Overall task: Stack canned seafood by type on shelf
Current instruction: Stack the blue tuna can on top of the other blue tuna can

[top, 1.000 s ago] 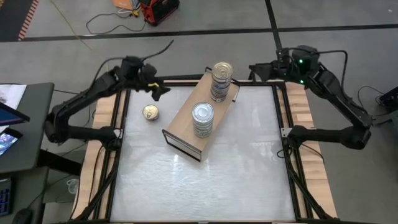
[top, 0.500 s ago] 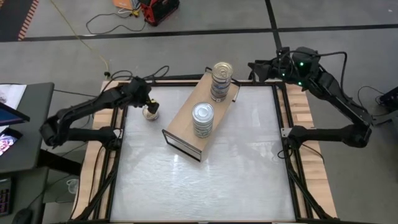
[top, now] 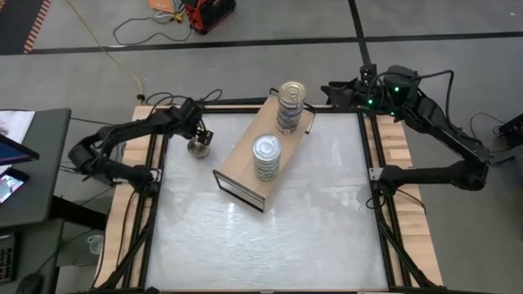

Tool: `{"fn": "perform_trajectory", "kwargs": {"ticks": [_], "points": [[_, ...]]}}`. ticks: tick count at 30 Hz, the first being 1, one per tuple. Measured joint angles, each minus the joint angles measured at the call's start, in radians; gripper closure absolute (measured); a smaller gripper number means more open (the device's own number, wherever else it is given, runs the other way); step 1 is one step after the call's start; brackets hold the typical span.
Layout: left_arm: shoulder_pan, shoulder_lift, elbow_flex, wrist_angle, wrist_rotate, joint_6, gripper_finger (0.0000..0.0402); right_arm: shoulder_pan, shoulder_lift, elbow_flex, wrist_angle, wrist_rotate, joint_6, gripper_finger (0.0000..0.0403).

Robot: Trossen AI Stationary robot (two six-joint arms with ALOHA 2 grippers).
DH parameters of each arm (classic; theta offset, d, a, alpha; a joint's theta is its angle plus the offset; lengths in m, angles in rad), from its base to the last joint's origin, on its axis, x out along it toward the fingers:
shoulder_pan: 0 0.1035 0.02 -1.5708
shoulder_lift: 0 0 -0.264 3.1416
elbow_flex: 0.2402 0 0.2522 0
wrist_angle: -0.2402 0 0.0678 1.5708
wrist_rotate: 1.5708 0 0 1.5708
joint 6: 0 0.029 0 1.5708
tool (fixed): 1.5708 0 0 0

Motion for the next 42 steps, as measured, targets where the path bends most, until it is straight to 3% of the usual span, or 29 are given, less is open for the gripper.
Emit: {"fn": "perform_trajectory", "kwargs": {"ticks": [7, 18, 21, 25, 33, 42], "points": [[-0.024, 0.040, 0.003, -0.104, 0.131, -0.004, 0.0146, 0.050, 0.000, 0.000, 0.000, 0.033, 0.005, 0.0092], [-0.191, -0.163, -0.002, -0.433, 0.129, -0.124, 0.0146, 0.115, 0.000, 0.000, 0.019, 0.080, 0.009, 0.0092], [-0.241, -0.204, -0.002, -0.488, 0.040, -0.155, 0.0146, 0.123, 0.000, 0.000, 0.059, 0.081, 0.003, 0.0092], [-0.271, -0.280, -0.002, -0.445, -0.070, -0.199, 0.0146, 0.123, 0.000, 0.000, 0.077, 0.081, 0.003, 0.0092], [-0.237, -0.297, -0.013, -0.403, -0.313, -0.265, 0.0146, 0.126, 0.000, 0.000, 0.075, 0.081, 0.000, 0.0092], [-0.201, -0.170, -0.085, -0.354, -0.332, -0.260, 0.0146, 0.171, 0.000, 0.000, 0.110, 0.081, 0.000, 0.0092]]}}
